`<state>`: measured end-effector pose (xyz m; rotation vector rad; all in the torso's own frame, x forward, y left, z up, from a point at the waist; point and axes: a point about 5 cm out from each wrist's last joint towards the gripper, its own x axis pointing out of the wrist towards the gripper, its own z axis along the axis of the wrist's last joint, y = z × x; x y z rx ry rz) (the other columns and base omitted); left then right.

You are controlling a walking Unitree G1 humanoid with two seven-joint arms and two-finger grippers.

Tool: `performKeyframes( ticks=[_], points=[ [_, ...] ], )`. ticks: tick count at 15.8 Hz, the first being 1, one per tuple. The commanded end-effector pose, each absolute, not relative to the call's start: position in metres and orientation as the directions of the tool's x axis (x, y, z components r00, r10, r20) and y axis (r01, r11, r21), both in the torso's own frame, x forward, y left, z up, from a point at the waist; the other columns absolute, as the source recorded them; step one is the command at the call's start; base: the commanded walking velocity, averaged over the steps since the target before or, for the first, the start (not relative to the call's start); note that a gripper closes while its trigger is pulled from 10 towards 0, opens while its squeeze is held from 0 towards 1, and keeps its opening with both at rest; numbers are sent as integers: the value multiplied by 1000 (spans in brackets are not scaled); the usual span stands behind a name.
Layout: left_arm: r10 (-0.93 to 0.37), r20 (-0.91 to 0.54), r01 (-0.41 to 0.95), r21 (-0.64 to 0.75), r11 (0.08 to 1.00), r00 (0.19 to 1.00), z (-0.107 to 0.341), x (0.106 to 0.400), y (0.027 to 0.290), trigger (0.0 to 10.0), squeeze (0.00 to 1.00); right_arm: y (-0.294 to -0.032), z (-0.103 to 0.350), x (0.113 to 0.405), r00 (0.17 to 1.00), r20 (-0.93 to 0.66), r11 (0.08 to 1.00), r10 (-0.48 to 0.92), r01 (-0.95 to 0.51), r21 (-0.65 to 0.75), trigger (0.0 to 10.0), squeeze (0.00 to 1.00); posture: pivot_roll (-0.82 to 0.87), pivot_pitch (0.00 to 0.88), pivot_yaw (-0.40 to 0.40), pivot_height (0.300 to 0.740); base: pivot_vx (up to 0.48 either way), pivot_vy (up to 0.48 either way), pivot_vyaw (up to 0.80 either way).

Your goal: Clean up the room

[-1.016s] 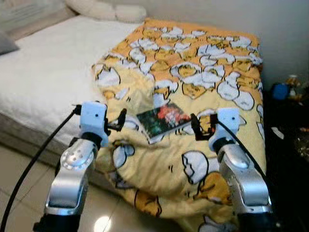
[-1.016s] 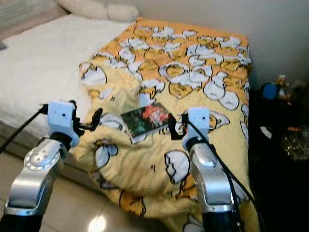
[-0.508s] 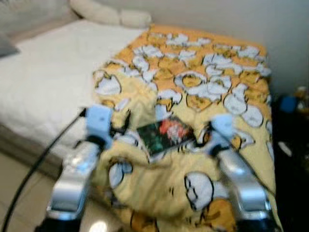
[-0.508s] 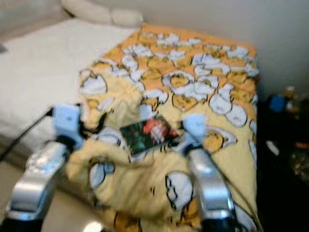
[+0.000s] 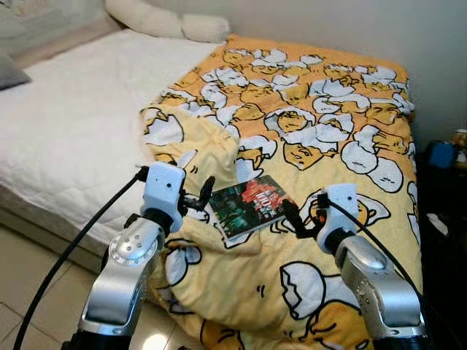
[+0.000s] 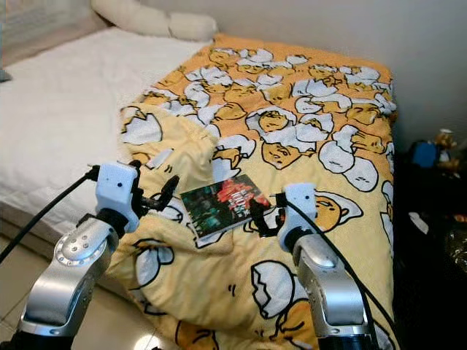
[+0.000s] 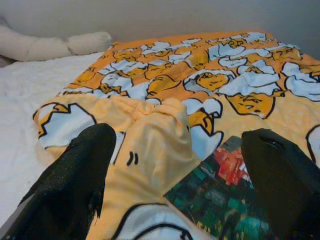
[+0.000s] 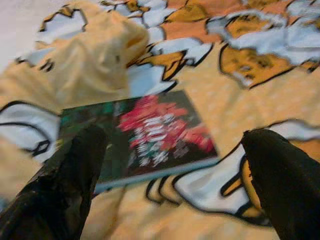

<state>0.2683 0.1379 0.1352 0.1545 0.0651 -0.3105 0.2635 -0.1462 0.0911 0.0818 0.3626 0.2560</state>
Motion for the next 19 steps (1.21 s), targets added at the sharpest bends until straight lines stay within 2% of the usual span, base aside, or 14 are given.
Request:
performKeyframes(
  ticks=[1,5,7,9,13,14,16,17,19],
  points=[
    [-313,-74,321,153,935,947,140,268,136,10000,988,-149,94,263,903,-342,963,262,-224,146,10000,0,-45,0,0,740,0,0,0],
    [-360,-103,373,189,908,927,137,268,134,10000,980,-148,96,267,882,-356,936,308,-213,280,10000,0,-42,0,3,740,0,0,0],
    [-348,-115,364,183,913,930,136,268,135,10000,969,-146,92,268,857,-388,929,338,-237,285,10000,0,-37,0,3,740,0,0,0],
    [-334,-123,352,188,917,935,135,268,137,10000,906,-142,89,267,833,-409,918,371,-263,296,10000,0,-36,0,4,740,0,0,0],
    [-327,-128,347,190,918,936,135,268,139,10000,855,-137,90,267,826,-409,912,388,-278,303,10000,0,-32,0,3,740,0,0,0],
    [-318,-132,339,186,922,939,134,268,139,10000,812,-136,90,267,827,-406,912,389,-282,299,10000,0,-33,0,6,740,0,0,0],
    [-293,-137,315,186,931,946,135,271,140,10000,592,-137,91,267,831,-399,912,388,-283,298,10000,0,-36,0,10,740,0,0,0],
    [-291,-135,313,190,931,947,135,272,141,10000,529,-137,90,268,831,-400,912,386,-281,298,10000,0,-38,0,12,740,0,0,0],
    [-302,-134,323,182,929,944,137,273,141,10000,522,-135,87,274,832,-399,907,384,-259,333,10000,0,-41,0,17,740,0,0,0]
  ],
)
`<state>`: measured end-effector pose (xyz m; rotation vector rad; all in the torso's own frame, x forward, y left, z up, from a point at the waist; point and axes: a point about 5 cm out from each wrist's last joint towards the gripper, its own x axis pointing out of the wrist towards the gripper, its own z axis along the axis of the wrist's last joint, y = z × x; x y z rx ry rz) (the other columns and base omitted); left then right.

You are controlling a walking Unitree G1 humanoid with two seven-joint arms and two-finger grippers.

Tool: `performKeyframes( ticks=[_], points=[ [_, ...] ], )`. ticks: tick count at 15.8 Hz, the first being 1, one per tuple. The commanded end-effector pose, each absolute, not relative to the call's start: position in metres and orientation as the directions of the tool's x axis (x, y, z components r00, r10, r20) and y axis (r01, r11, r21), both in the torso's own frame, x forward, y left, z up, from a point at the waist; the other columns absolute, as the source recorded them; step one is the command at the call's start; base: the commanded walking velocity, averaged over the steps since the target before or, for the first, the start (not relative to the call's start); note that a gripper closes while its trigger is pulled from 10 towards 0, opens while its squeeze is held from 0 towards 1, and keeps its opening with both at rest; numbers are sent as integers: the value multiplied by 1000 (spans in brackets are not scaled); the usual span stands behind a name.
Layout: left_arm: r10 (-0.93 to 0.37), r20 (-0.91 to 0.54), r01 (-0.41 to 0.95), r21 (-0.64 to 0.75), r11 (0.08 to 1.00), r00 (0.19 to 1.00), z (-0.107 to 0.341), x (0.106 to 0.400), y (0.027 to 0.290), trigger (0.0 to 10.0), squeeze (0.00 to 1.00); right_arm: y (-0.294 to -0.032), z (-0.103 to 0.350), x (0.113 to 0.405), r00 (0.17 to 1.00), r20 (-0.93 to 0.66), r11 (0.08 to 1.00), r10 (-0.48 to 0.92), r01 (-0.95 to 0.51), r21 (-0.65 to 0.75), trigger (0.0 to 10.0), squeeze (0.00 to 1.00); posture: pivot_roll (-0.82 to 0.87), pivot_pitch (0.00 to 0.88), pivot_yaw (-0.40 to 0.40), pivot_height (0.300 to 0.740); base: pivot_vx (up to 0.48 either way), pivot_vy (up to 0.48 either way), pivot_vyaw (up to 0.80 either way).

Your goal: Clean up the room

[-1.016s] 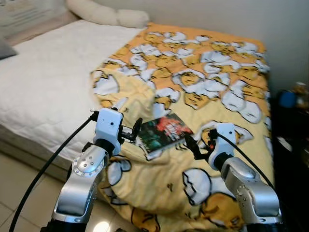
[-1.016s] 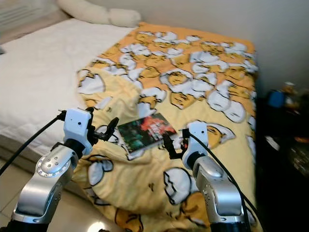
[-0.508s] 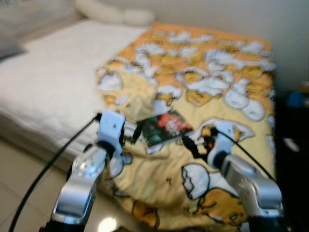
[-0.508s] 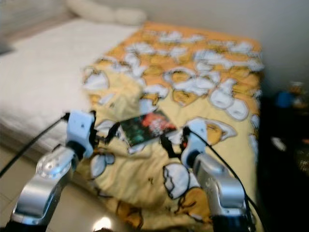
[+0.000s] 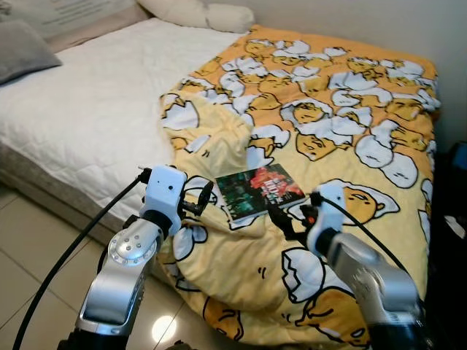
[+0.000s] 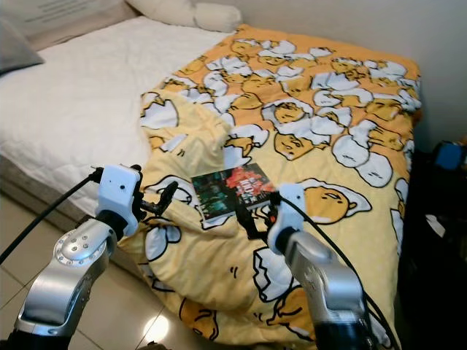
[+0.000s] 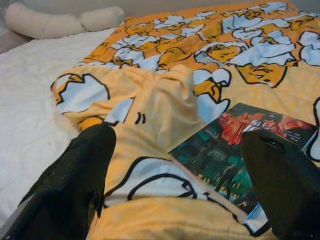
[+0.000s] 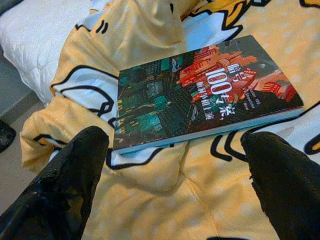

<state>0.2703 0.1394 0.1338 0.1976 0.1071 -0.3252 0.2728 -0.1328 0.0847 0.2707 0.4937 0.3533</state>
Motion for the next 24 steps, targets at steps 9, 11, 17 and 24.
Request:
performKeyframes(
  ticks=[9,11,17,24],
  points=[
    [-643,-258,683,114,721,721,159,266,161,10000,1000,-110,45,308,723,-472,688,504,-6,725,10000,1000,-23,40,17,740,0,0,0],
    [-649,-272,694,116,711,711,164,264,167,10000,1000,-117,42,315,764,-435,554,477,123,823,10000,980,-5,69,17,740,0,0,0],
    [-669,-329,726,80,683,666,162,244,170,10000,1000,-128,39,325,798,-413,464,438,192,864,10000,0,29,130,16,740,0,0,0],
    [-685,-365,753,71,655,631,160,233,166,10000,1000,-136,57,335,832,-272,383,483,78,920,10000,0,31,167,3,740,0,0,0]
  ],
)
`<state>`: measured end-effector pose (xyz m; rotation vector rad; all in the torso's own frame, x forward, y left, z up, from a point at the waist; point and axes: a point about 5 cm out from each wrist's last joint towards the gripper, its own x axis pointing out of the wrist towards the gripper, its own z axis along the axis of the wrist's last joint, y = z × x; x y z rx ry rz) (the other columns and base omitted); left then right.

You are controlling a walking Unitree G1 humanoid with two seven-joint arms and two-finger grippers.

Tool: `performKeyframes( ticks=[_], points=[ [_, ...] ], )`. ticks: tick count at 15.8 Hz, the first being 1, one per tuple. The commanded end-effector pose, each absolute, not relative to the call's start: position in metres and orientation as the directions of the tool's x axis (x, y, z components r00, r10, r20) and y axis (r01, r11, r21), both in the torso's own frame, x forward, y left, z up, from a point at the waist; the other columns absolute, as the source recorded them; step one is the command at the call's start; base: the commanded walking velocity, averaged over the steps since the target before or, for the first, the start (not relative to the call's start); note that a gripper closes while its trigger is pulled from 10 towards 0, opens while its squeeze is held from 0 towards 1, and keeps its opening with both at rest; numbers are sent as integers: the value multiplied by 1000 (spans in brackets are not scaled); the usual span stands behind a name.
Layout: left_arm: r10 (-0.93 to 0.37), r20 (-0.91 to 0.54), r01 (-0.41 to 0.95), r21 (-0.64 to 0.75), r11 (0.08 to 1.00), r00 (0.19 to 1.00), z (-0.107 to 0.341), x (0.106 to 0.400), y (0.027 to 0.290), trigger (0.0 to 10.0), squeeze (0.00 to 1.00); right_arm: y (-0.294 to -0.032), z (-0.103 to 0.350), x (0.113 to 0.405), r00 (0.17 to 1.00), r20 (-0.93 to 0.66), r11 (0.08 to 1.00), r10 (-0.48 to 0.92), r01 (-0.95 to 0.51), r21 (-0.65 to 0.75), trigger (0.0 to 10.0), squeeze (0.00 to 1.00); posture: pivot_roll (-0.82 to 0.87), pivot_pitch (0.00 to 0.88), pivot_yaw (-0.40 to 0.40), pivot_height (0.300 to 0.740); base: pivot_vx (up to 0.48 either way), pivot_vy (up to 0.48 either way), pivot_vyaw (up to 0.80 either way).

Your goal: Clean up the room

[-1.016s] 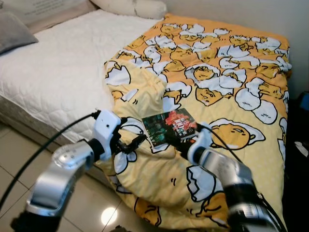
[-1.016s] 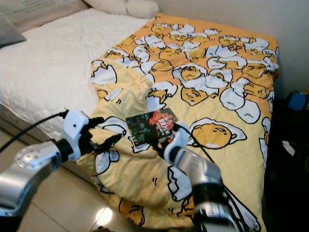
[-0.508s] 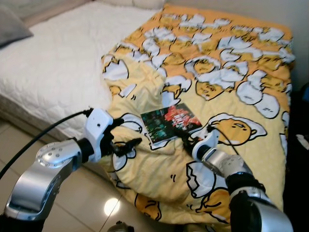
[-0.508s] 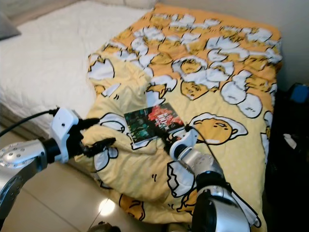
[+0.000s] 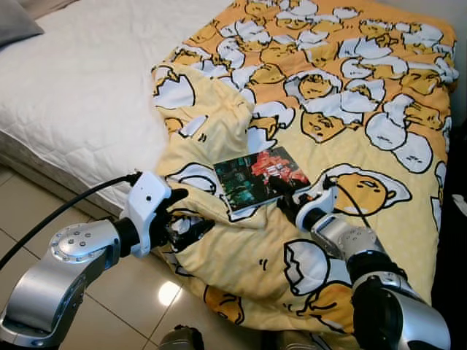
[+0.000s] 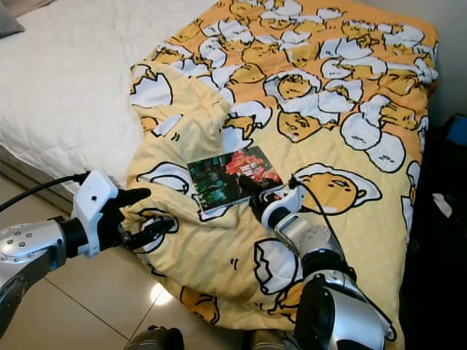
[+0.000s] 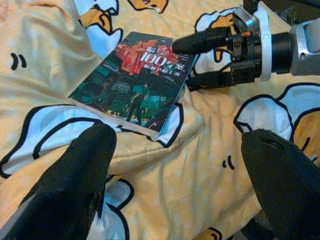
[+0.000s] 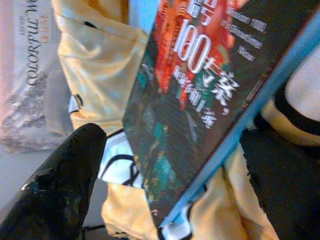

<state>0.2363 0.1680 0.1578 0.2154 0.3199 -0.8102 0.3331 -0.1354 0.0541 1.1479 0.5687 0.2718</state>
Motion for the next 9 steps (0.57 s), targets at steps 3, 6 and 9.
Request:
performKeyframes(
  ticks=[3,6,9],
  points=[
    [-689,-368,757,71,649,625,159,233,163,10000,1000,-138,55,334,824,-278,389,493,78,918,10000,0,25,166,-3,740,0,0,0],
    [-687,-366,756,72,651,627,159,233,163,10000,1000,-140,57,332,814,-264,377,516,60,924,10000,0,18,159,-12,740,0,0,0],
    [-688,-361,753,66,654,629,156,232,160,10000,1000,-143,52,324,793,-264,365,549,57,929,10000,0,15,146,-25,740,0,0,0]
  ],
)
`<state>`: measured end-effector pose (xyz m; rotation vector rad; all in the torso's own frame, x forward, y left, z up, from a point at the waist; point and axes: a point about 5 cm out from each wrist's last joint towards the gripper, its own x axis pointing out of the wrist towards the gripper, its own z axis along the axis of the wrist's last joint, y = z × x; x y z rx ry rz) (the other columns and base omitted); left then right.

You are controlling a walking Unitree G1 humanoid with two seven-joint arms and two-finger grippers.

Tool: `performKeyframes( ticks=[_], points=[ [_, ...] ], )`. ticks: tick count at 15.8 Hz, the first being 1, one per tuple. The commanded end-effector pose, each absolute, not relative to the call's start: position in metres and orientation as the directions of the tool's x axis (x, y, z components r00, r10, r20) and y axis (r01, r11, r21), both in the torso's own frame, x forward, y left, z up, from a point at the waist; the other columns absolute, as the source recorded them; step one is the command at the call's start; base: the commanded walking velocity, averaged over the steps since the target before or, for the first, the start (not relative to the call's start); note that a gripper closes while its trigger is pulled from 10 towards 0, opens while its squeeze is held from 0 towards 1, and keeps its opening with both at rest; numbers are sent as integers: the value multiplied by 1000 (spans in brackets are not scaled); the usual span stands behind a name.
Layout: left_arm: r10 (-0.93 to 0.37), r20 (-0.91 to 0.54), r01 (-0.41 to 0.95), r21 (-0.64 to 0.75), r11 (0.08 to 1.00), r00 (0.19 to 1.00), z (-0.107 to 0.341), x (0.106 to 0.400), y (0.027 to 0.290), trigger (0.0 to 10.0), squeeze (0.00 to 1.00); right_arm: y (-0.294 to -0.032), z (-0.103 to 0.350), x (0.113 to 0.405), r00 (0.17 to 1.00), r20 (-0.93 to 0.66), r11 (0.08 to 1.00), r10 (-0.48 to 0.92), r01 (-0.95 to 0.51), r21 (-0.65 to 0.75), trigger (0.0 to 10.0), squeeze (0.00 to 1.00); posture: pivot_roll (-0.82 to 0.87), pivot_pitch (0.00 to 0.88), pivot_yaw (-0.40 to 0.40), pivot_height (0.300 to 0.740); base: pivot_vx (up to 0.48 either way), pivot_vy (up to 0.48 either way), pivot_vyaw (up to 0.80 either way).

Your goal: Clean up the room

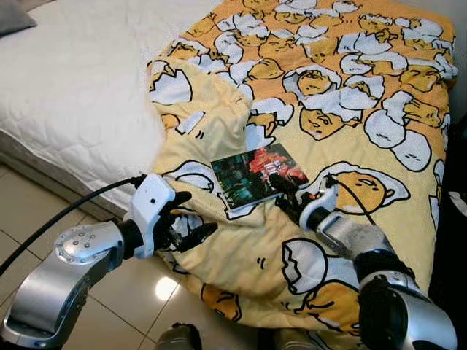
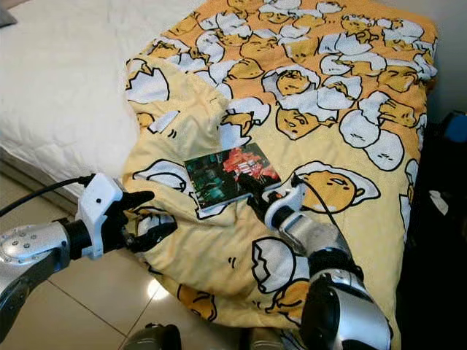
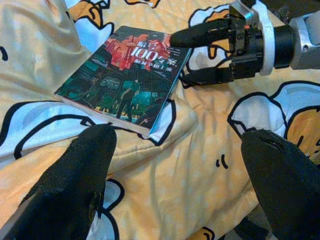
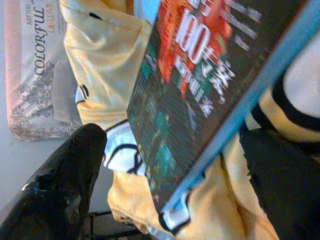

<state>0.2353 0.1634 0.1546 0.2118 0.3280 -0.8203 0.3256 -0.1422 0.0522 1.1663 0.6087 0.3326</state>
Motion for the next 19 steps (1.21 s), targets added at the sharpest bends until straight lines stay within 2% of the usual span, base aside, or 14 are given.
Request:
performKeyframes(
  ticks=[1,8,11,19],
  points=[
    [-688,-360,753,65,655,630,156,232,160,10000,1000,-142,51,323,788,-265,360,555,59,931,10000,0,16,145,-26,740,0,0,0],
    [-689,-382,761,65,645,616,154,230,163,10000,1000,-121,49,325,785,-249,319,567,69,945,10000,0,28,145,-11,740,0,0,0],
    [-690,-383,762,63,644,615,154,230,163,10000,1000,-121,53,325,787,-218,294,577,48,954,10000,0,26,143,-11,740,0,0,0],
    [-687,-398,764,60,642,608,154,228,167,10000,1000,-121,53,333,840,-211,231,499,105,967,10000,0,56,173,2,740,0,0,0]
  ],
)
